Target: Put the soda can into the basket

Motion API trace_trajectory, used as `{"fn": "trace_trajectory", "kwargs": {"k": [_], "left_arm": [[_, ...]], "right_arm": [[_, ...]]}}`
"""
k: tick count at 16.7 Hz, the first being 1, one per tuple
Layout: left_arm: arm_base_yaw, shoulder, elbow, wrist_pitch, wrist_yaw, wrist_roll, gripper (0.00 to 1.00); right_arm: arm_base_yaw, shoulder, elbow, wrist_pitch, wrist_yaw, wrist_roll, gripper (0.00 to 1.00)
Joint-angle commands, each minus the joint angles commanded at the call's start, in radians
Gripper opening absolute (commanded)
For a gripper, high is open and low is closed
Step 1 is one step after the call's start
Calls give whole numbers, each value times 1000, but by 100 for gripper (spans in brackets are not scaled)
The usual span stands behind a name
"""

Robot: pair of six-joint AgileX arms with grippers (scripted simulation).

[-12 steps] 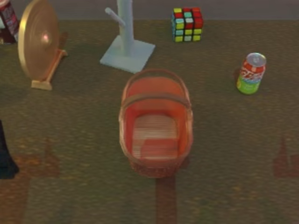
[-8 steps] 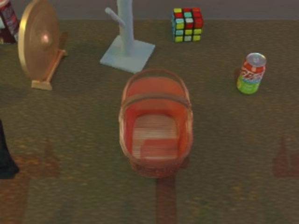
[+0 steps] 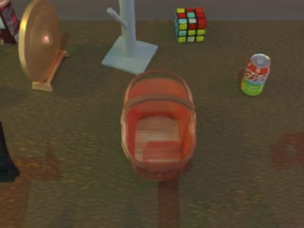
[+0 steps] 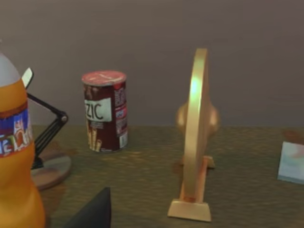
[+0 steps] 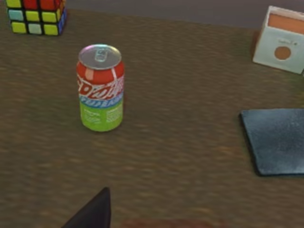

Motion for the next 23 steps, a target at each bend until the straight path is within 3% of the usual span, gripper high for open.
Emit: {"fn": "trace_trajectory", "kwargs": {"k": [14, 23], "left_arm": [[0, 0, 0, 0, 0, 0, 100], [0, 0, 0, 0, 0, 0, 100]], "right_arm": [[80, 1382, 1297, -802, -19, -304, 100], [129, 1998, 1990, -1092, -38, -464, 100]]}}
